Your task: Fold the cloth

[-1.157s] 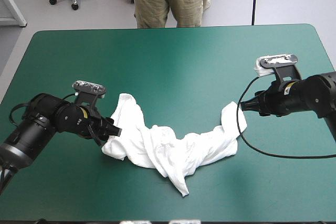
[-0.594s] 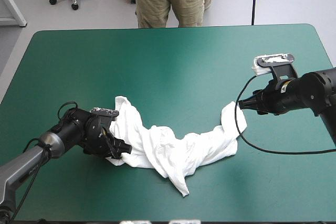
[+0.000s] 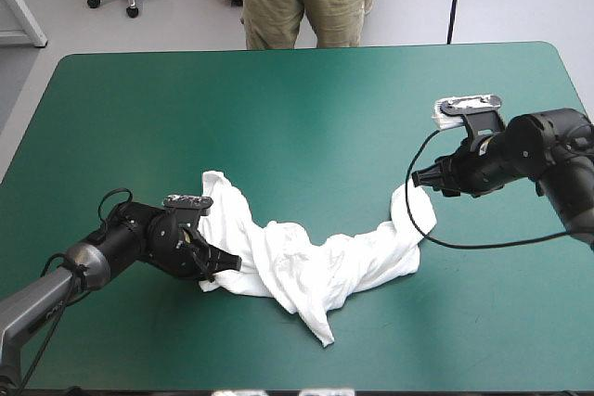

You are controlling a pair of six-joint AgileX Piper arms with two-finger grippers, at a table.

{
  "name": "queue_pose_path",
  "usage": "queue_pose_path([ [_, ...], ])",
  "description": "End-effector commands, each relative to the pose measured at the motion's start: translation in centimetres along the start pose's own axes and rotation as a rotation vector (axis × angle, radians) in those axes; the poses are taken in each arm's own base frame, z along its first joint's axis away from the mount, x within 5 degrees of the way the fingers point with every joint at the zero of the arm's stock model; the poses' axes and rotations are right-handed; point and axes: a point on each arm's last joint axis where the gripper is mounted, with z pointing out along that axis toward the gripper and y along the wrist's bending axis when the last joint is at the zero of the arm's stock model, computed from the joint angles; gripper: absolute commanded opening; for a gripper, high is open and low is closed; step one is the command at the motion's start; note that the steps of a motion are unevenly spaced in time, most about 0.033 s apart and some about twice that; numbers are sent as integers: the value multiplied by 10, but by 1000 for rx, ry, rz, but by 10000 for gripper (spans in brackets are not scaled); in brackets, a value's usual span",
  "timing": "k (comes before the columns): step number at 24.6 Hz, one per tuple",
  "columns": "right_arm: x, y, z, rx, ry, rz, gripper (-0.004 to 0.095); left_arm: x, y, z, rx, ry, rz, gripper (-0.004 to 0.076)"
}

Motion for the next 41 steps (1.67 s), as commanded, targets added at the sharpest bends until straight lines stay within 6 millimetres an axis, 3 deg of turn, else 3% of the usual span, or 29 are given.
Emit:
queue_pose_path([
  [1,-17,-2,11,7,-59,-1,456,-2,4,0,-42,-24,36,-9],
  [5,-32,-7,73,17,42,18,461,-1,4,0,-43,-16,34,-9],
  [12,-37,-14,150,25,152,64,461,-1,4,0,-41,-14,33,-9],
  [18,-29,-17,190,23,259,89,450,-1,4,0,-41,-14,33,-9],
  [20,-27,-16,195,15,285,100,409,-1,4,0,-41,-16,33,-9],
  [22,-25,-15,195,8,303,103,299,-1,4,0,-41,-16,33,-9],
  [25,-24,-14,194,-9,315,89,-24,-3,4,0,-37,-34,33,-9],
  [30,-26,-13,176,-6,293,55,-18,-18,-1,-15,-27,-93,40,-9],
  [33,-32,-12,149,6,217,35,-17,-32,-5,-33,-34,-131,59,-9],
  [41,-44,-4,30,20,-115,-13,-17,-77,-16,-117,-87,-327,120,-9],
])
